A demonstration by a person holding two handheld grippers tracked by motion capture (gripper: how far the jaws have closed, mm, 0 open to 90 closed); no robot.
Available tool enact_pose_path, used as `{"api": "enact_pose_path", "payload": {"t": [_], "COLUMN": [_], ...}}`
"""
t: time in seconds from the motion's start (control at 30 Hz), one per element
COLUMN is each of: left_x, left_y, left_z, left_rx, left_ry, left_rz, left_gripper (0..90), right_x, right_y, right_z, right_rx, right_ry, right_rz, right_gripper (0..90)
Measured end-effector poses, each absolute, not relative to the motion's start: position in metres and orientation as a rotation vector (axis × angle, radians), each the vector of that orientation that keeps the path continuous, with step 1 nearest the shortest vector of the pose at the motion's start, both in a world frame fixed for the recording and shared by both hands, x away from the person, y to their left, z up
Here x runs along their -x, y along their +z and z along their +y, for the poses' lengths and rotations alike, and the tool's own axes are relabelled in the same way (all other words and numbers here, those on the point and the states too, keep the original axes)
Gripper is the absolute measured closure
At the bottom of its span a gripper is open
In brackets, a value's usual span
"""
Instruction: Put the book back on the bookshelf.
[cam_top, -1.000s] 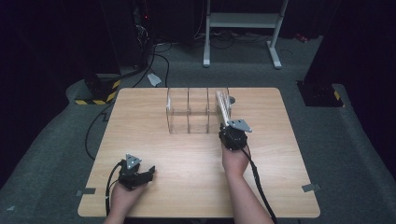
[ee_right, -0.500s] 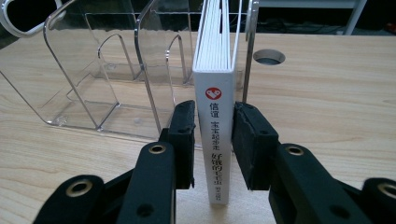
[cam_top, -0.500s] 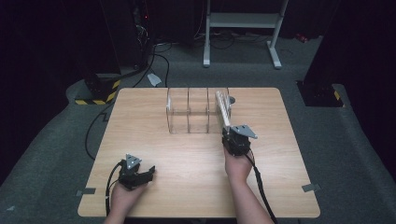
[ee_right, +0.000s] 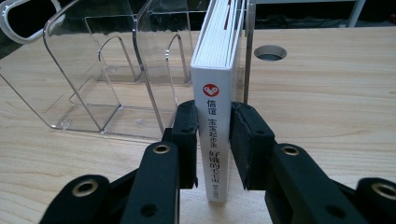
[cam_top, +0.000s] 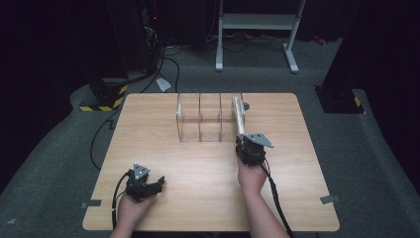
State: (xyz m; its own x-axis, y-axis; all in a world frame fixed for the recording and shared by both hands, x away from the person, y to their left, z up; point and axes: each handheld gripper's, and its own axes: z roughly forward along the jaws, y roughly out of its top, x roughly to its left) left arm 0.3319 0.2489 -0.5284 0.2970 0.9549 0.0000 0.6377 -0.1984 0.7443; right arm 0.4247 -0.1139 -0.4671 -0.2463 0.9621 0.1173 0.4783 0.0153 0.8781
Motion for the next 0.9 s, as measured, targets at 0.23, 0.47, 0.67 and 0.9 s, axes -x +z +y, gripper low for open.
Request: {"api": "enact_pose_path", "payload": {"t": [0.23,0.47,0.67,0.9], "left_x": [-0.3319,-0.3319,-0.3319,-0.3319], "left_y": [-0.5284,-0.5284,-0.5285,-0.5284], "left_z": [0.2489,0.2489,0.2487,0.2489], "left_rx": [-1.926,-1.926,-1.921,-1.926], "left_ry": [0.633,0.633,0.633,0.633], "left_rz": [1.417,1.417,1.418,1.417], "left_gripper": [26.0,26.0,26.0,26.0], "right_x": [-0.4247,-0.42,-0.42,-0.421], "right_y": [-0.4675,-0.4694,-0.4702,-0.4699], "right_z": [-0.1141,-0.116,-0.1182,-0.1153], "right_rx": [-1.476,-1.452,-1.455,-1.453], "right_ry": [1.191,1.195,1.2,1.196], "right_rz": [1.782,1.801,1.8,1.795], "right_gripper": [66.7,67.0,72.6,73.1]}}
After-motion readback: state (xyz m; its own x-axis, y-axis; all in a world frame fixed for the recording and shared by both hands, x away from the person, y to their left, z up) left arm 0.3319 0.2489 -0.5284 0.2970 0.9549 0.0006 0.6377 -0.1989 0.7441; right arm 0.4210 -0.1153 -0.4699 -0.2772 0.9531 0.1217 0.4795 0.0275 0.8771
